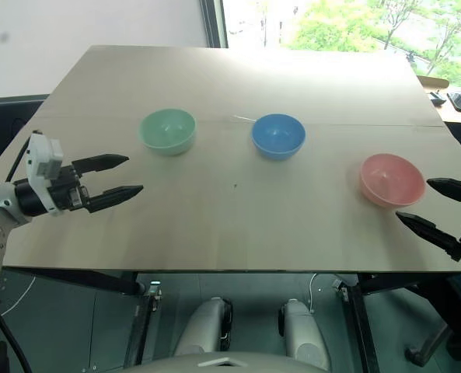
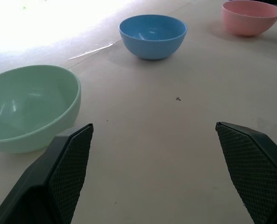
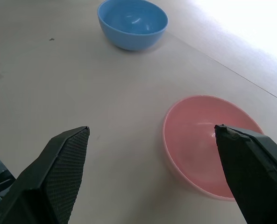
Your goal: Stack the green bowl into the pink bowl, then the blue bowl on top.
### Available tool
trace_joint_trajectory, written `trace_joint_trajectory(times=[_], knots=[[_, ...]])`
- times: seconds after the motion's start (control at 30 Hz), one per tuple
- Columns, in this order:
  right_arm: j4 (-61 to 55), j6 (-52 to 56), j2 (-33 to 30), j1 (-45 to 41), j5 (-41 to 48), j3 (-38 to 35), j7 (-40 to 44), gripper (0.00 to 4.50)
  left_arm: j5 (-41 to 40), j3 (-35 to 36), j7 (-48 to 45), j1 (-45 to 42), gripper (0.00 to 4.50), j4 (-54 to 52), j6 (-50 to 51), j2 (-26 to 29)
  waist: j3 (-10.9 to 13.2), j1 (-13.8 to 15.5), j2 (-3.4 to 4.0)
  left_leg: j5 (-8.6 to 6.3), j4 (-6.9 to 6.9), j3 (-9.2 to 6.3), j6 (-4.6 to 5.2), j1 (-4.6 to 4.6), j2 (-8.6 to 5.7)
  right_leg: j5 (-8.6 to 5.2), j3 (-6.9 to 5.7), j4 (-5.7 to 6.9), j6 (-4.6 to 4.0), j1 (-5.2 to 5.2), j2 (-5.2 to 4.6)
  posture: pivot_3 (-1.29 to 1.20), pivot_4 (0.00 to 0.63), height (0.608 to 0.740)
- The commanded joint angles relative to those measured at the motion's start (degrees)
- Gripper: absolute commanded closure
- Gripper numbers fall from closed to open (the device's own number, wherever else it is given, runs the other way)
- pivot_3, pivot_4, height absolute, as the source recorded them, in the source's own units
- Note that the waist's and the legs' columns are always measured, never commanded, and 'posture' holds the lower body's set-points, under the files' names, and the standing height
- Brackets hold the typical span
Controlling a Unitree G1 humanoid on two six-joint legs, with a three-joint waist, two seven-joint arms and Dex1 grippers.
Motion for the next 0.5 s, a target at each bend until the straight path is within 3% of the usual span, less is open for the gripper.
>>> trace_joint_trajectory(times=[0.03, 0.5], knots=[[-1.63, 1.07, -1.49, -2.13, -1.68, 1.81, -2.97, 0.00, -1.64, 0.67, -0.93, -1.93, 0.06, -1.19, 0.97, 0.84, 0.00, 0.00, 0.00, 0.00, 0.00, 0.00, 0.00, 0.00, 0.00, 0.00, 0.00, 0.00, 0.00, 0.00, 0.00, 0.00, 0.150, 0.740], [4.17, 11.85, -0.11, -24.26, -11.91, 30.53, -19.86, 0.00, -5.19, -5.19, -4.66, -7.41, 0.06, -8.98, 1.91, -3.04, 0.00, -0.11, -0.01, 0.00, 0.06, 0.00, 0.00, -0.08, -0.01, 0.04, 0.02, 0.05, 0.00, -0.06, 0.02, 0.00, 0.150, 0.740]])
